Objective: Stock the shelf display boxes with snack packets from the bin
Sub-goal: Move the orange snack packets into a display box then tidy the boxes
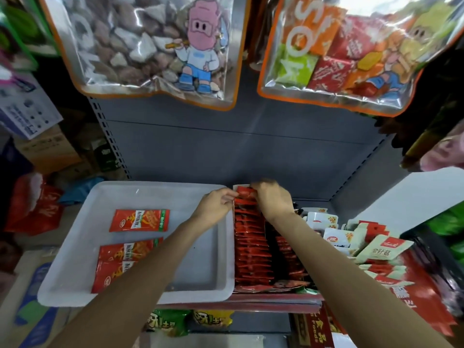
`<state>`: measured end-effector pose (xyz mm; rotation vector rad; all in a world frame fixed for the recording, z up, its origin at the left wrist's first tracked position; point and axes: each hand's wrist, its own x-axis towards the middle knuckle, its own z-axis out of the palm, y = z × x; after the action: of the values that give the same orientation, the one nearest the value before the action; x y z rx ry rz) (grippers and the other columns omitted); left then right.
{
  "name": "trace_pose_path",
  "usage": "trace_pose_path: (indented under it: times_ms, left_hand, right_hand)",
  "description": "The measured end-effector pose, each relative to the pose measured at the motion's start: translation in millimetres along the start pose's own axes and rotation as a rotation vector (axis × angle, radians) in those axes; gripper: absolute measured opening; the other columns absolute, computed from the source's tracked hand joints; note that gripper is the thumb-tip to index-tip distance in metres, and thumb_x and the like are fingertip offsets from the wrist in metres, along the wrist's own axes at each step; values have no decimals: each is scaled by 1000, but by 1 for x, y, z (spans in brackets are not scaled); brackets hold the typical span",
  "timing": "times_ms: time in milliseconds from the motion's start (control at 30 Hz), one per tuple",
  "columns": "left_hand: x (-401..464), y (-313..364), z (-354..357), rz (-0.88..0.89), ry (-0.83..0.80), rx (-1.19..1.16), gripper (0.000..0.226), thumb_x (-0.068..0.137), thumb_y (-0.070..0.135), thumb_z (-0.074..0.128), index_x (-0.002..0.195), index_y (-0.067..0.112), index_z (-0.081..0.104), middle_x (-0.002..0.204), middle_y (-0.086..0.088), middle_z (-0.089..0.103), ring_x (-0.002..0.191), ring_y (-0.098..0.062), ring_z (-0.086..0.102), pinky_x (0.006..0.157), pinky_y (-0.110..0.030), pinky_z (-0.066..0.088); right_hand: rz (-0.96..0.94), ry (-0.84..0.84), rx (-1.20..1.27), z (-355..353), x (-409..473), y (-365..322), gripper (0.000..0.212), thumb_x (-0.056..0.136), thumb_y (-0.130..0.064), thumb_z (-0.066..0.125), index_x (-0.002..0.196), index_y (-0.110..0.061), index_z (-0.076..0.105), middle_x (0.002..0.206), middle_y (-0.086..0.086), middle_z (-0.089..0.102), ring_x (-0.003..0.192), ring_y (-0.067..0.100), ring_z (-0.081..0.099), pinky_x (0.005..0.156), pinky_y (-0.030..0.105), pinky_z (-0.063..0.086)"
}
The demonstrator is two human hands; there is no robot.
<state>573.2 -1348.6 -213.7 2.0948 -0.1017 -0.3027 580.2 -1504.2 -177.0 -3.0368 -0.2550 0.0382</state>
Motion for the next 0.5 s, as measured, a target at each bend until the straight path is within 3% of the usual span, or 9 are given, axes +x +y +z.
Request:
trace_pose_path:
  times_ms: [100,167,267,367,500]
  left_hand:
    - [-2,-6,-2,-5,-5,5,32,91,5,46,115,19,63,115,2,65,111,-10,57,98,-26,44]
    - [-5,-11,-7,-2,12,16,32,92,5,46,114,20,63,114,4,65,109,-9,57,94,-21,43]
    - [-14,-19,-16,-3,70,55,29,93,5,47,115,15,63,111,5,63,103,-7,56,86,-13,38]
    - [-23,-29,-26,-10,167,50,24,92,3,50,109,9,65,105,0,67,97,-12,61,83,-14,41]
    - [-44,-56,-53,-50,257,96,19,89,5,55,102,12,66,90,7,64,84,-12,63,71,-16,42]
  right_hand:
    - [44,-167,-35,11,9,-1,34,98,-14,39,127,-19,54,121,10,59,113,29,54,90,37,43]
    - [66,-175,-16,14,12,-1,33,98,-16,39,129,-18,52,123,11,58,115,30,52,93,38,41]
    - [13,0,-1,14,5,-10,32,98,-24,43,127,-14,52,124,8,57,120,29,46,95,39,39]
    - [-115,173,101,17,-9,-37,30,94,-17,49,122,-11,55,120,10,56,114,31,49,89,38,41]
    - [-211,-33,285,37,-18,-85,38,94,-18,47,132,-13,48,133,6,48,124,25,43,97,34,40]
